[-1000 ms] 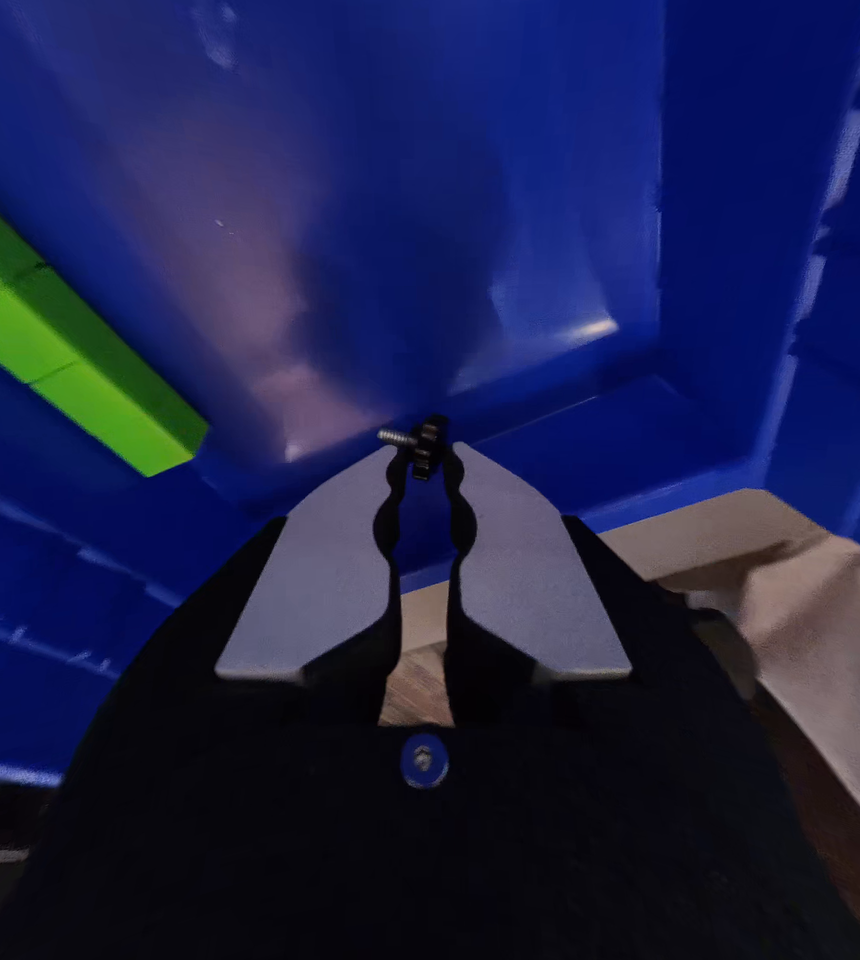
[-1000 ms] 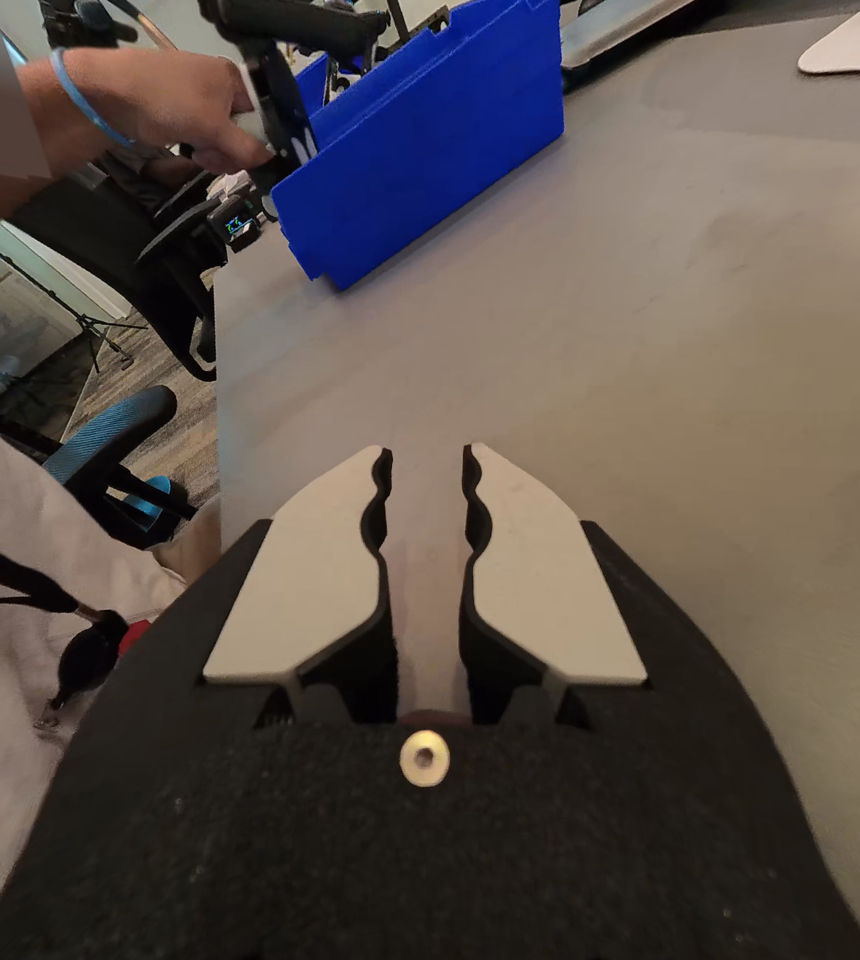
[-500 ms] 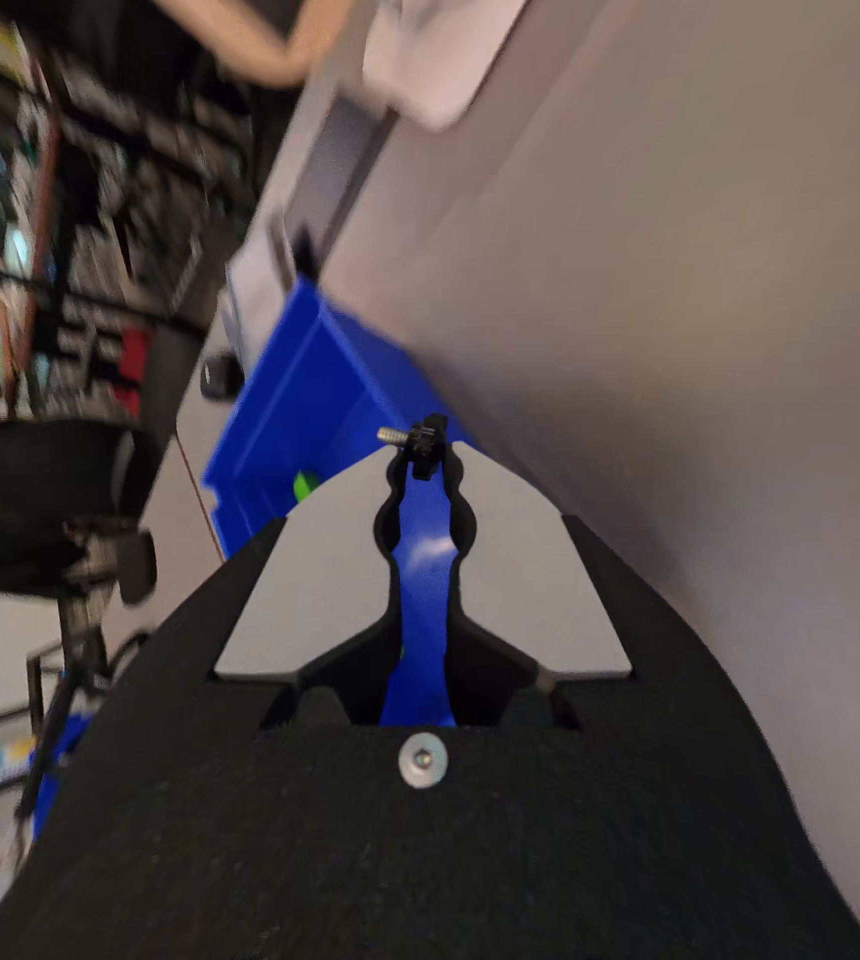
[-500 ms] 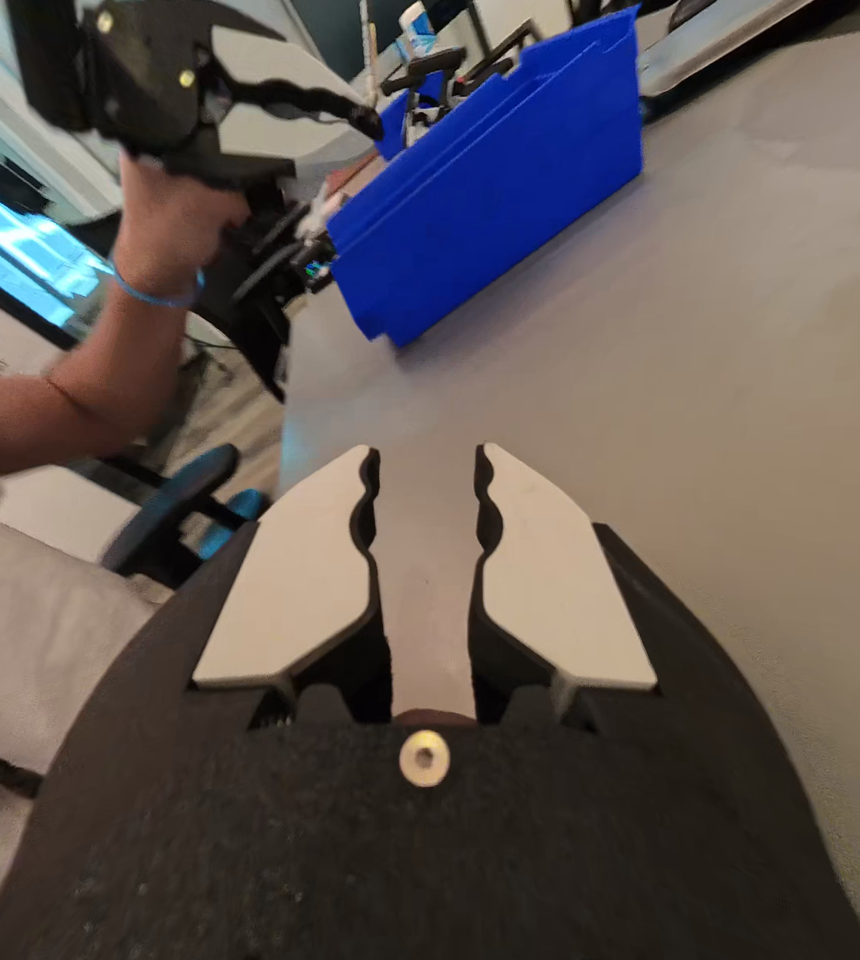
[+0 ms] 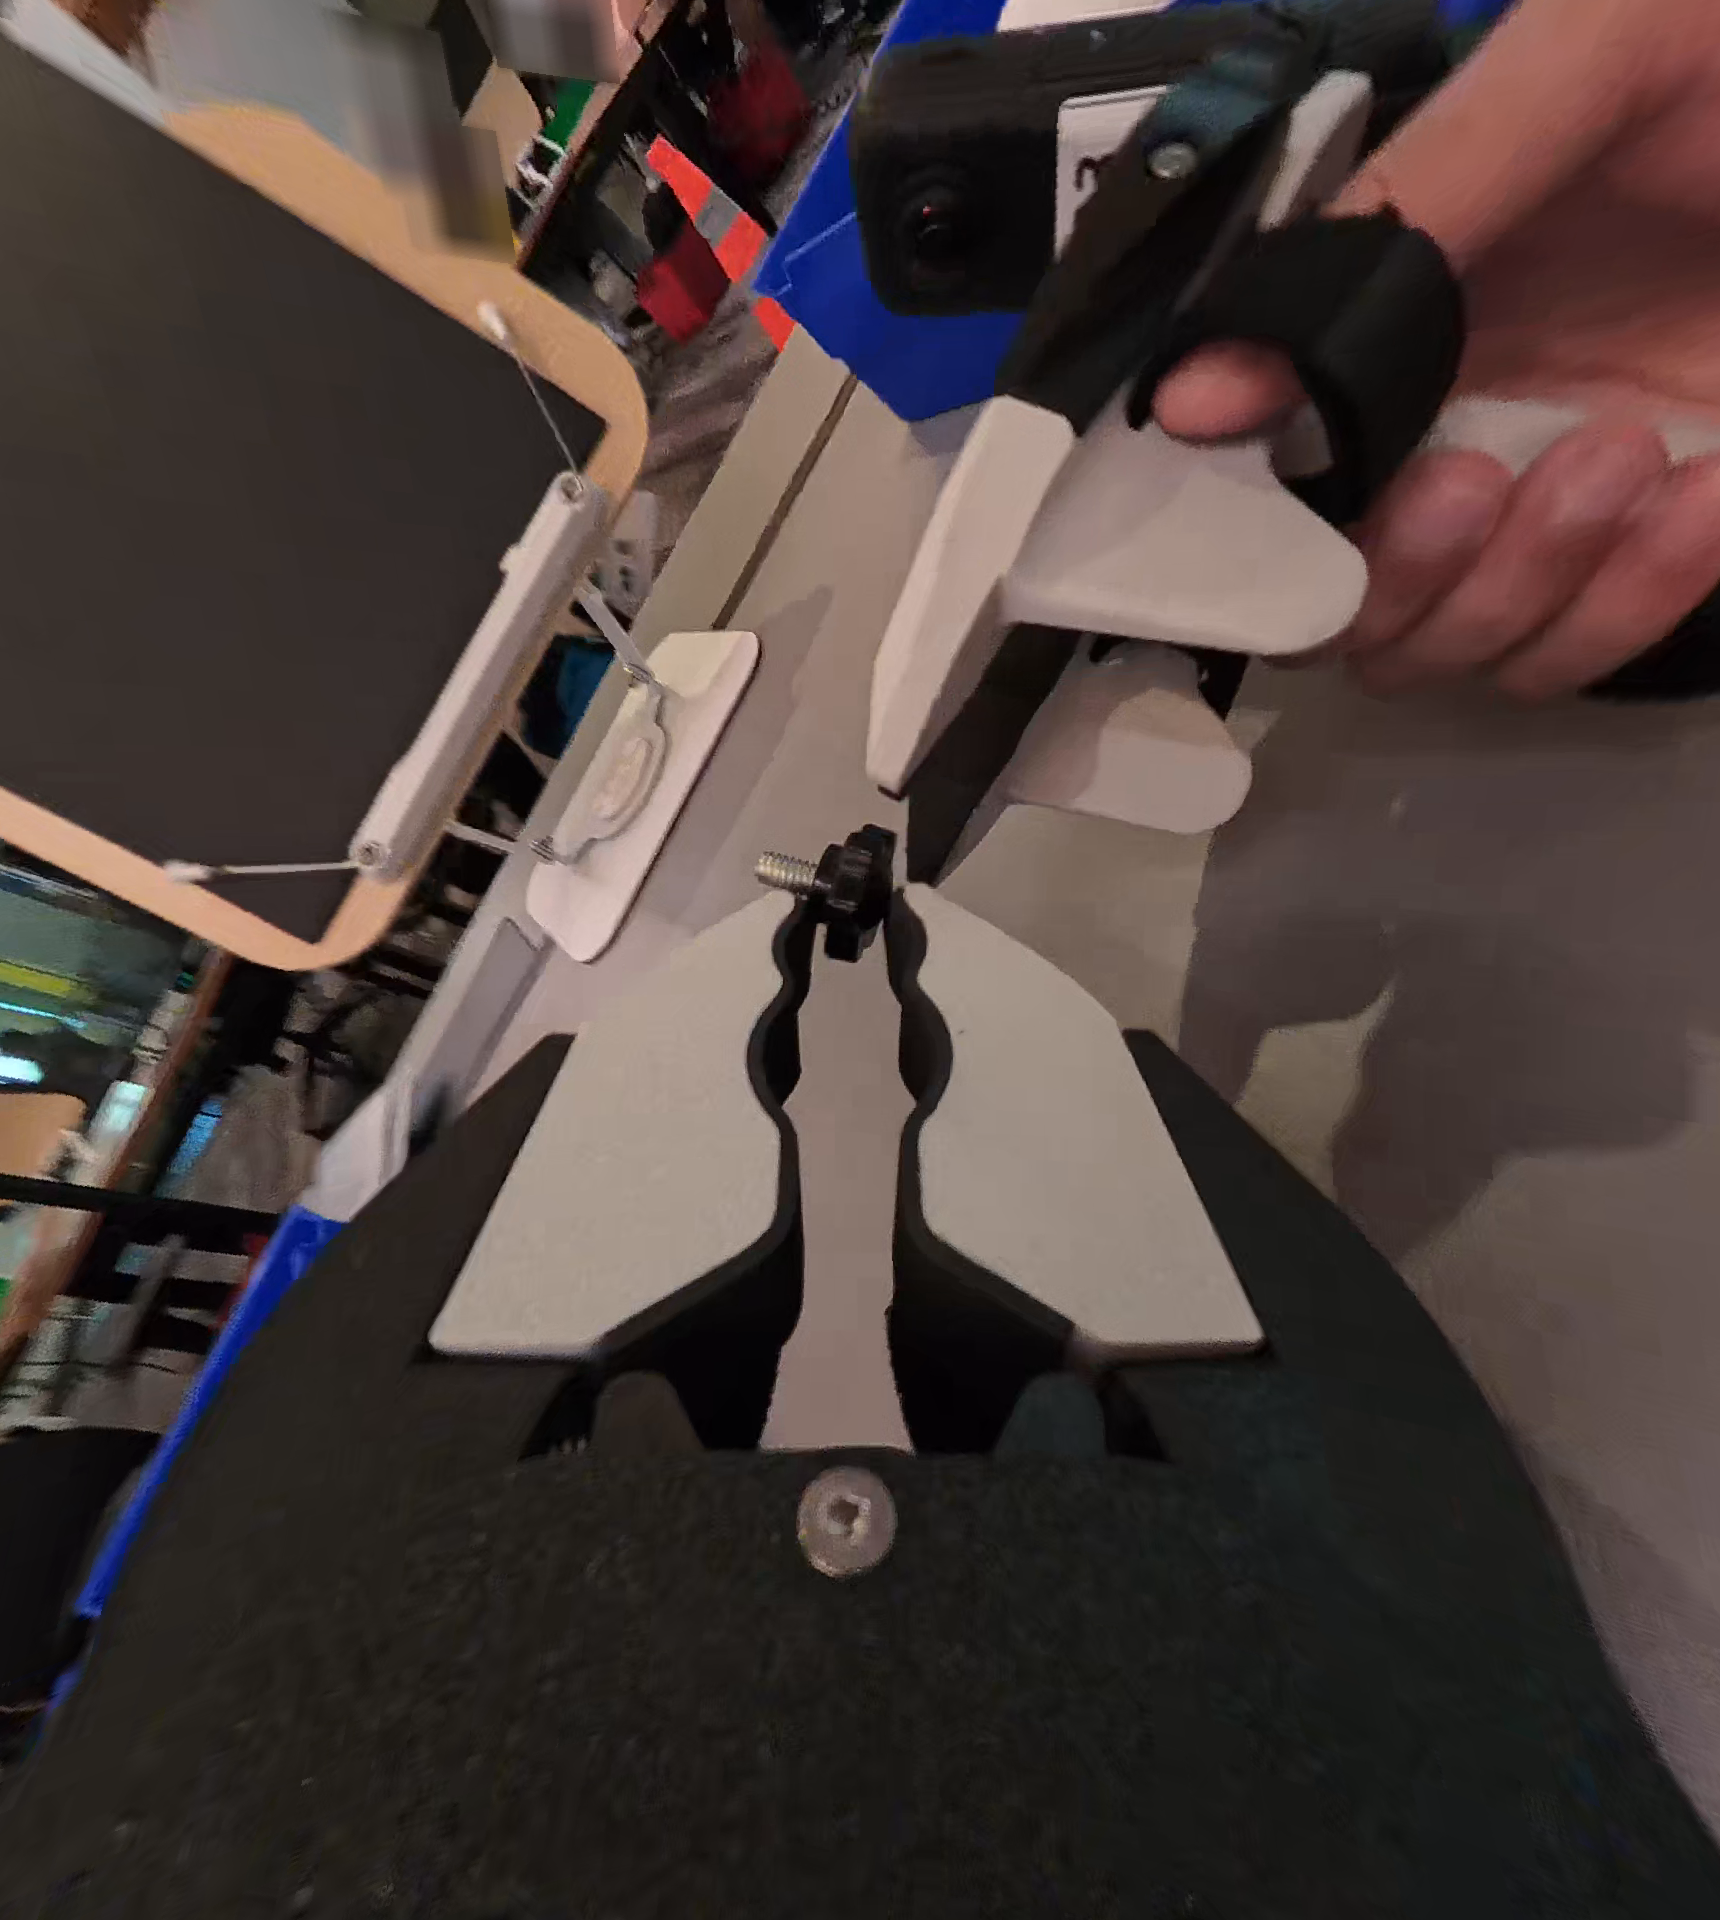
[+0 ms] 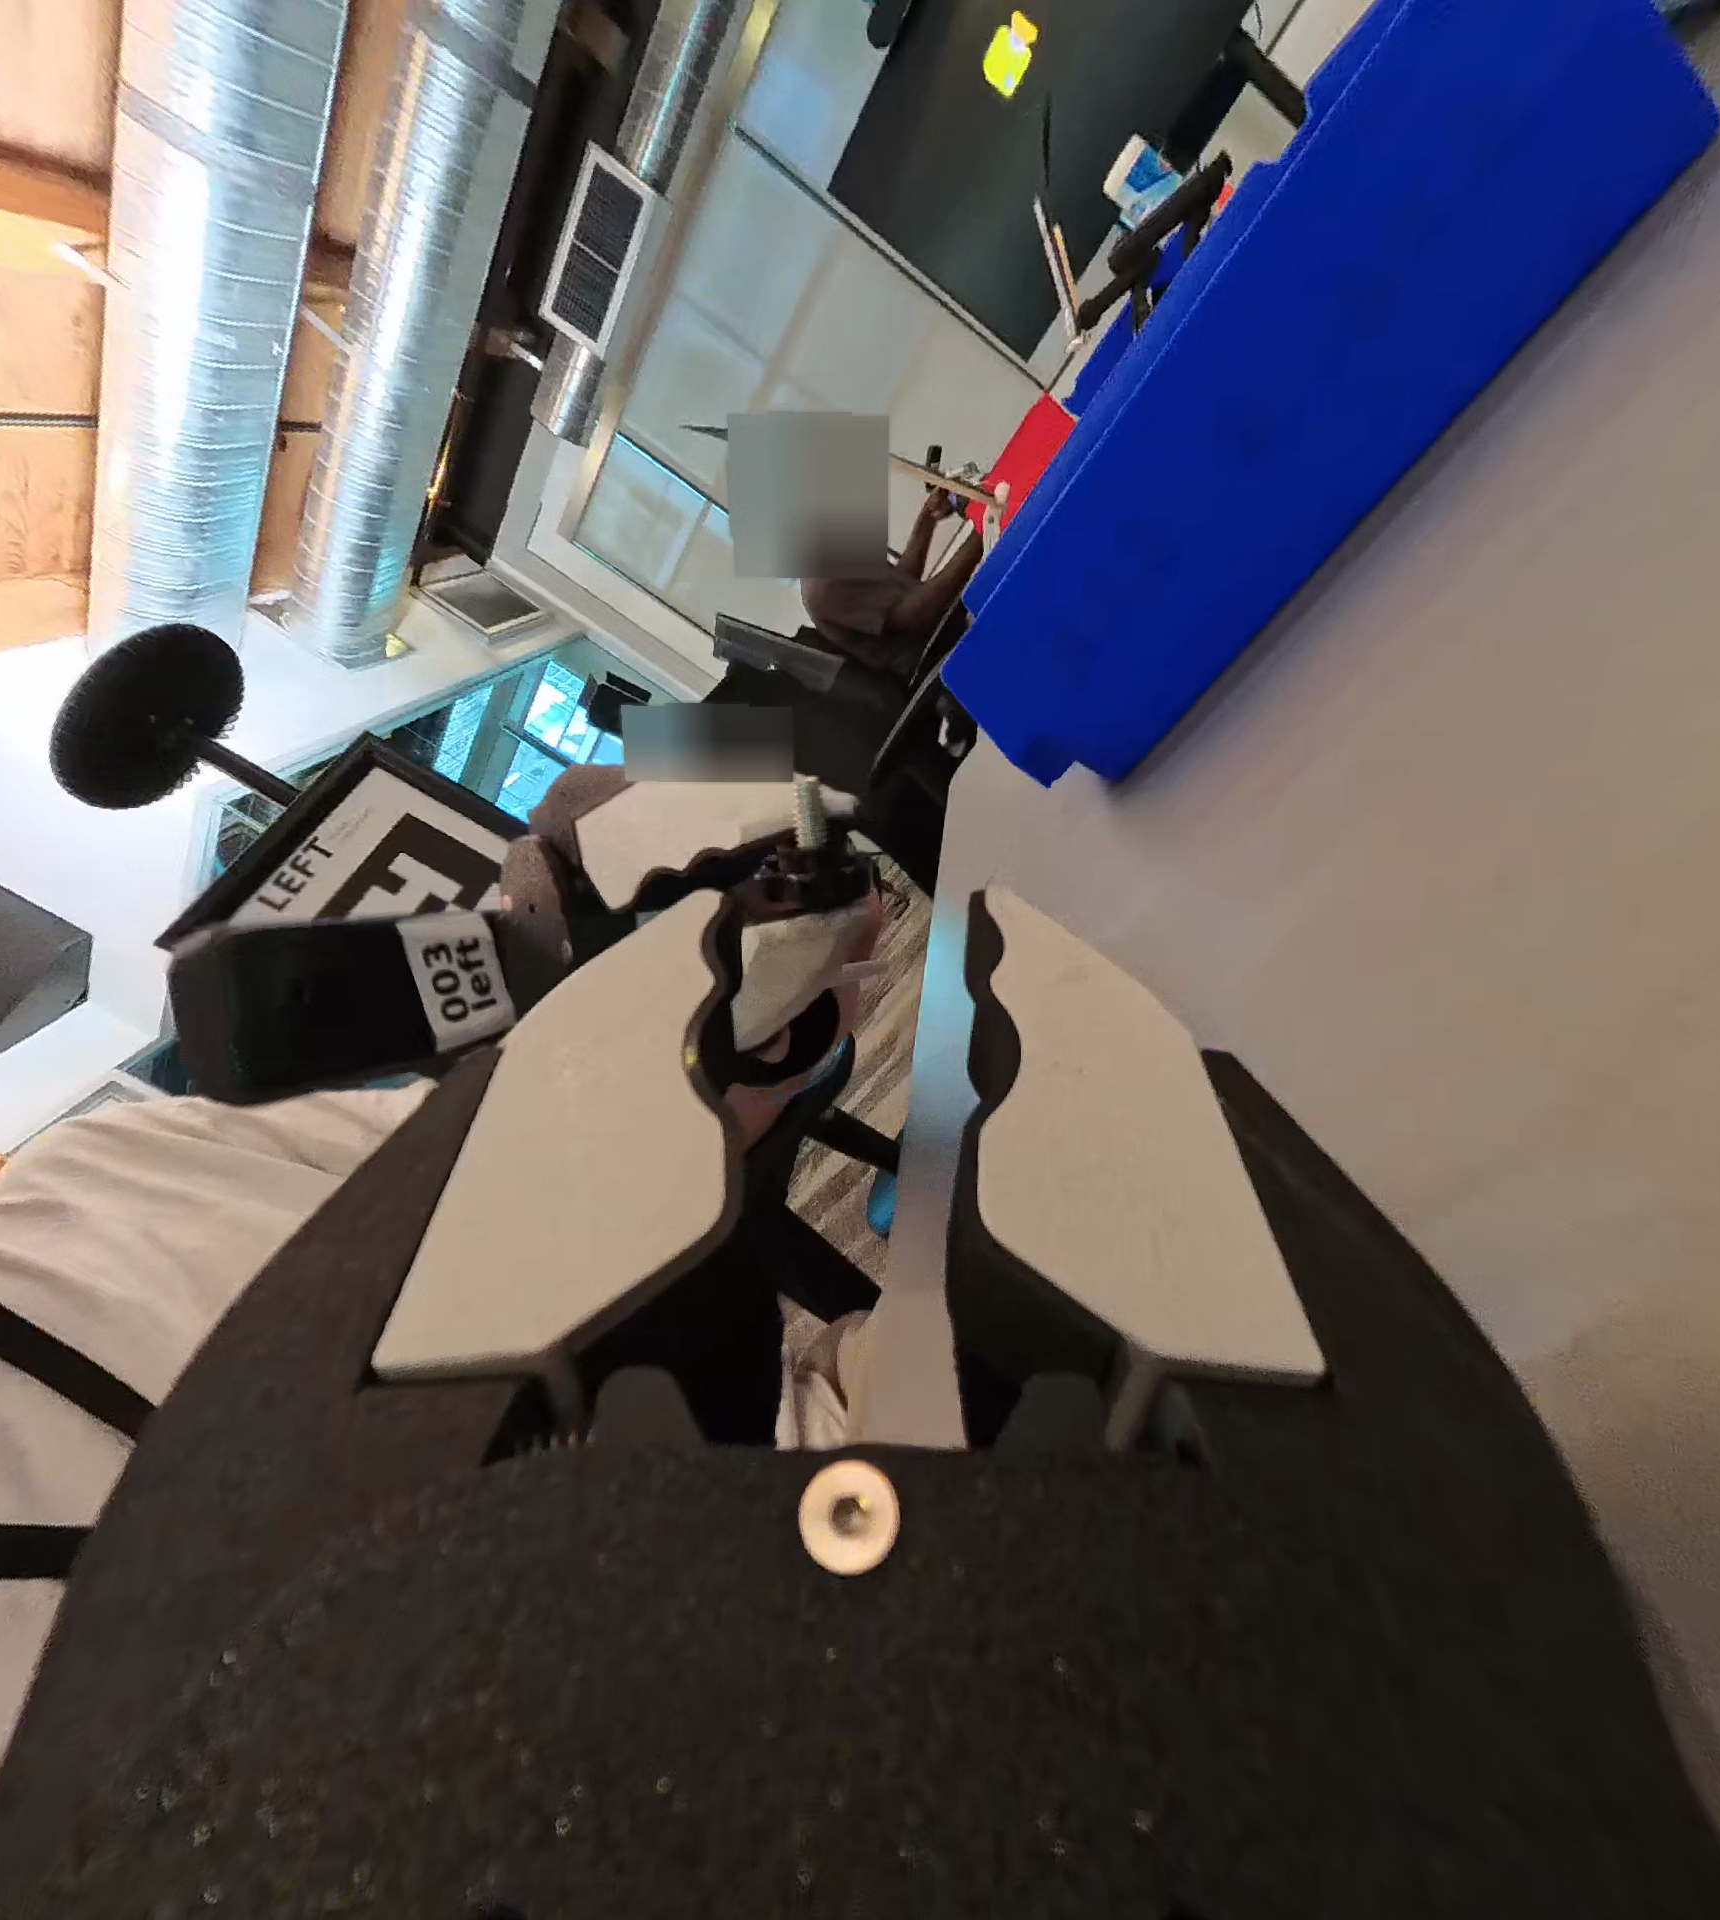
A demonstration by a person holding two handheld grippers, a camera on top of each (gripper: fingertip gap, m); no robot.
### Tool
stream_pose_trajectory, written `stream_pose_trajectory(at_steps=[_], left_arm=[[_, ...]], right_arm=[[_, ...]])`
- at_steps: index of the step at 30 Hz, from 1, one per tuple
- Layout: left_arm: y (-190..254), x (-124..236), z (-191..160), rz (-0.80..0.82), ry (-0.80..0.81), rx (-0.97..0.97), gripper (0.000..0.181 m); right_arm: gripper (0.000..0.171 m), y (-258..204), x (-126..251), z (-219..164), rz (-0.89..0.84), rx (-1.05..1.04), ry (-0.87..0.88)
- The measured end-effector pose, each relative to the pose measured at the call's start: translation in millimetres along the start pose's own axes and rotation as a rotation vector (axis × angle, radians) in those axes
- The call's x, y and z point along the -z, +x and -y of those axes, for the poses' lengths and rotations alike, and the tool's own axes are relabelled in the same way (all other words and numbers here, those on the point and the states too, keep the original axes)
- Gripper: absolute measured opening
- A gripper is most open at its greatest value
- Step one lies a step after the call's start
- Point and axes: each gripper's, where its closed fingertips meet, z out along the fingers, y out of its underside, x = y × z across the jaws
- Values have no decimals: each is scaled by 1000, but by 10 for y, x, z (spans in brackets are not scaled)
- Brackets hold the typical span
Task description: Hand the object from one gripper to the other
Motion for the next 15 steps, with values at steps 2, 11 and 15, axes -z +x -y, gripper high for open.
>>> stream_pose_trajectory(at_steps=[2,11,15], left_arm=[[35,4,9,27,10,-45,14],[161,-21,3,-5,19,-48,14],[108,10,16,14,42,-32,14]], right_arm=[[40,-6,7,-28,22,-18,-22],[35,-142,-37,-51,101,8,-33],[36,-91,-30,-31,71,25,-18]])
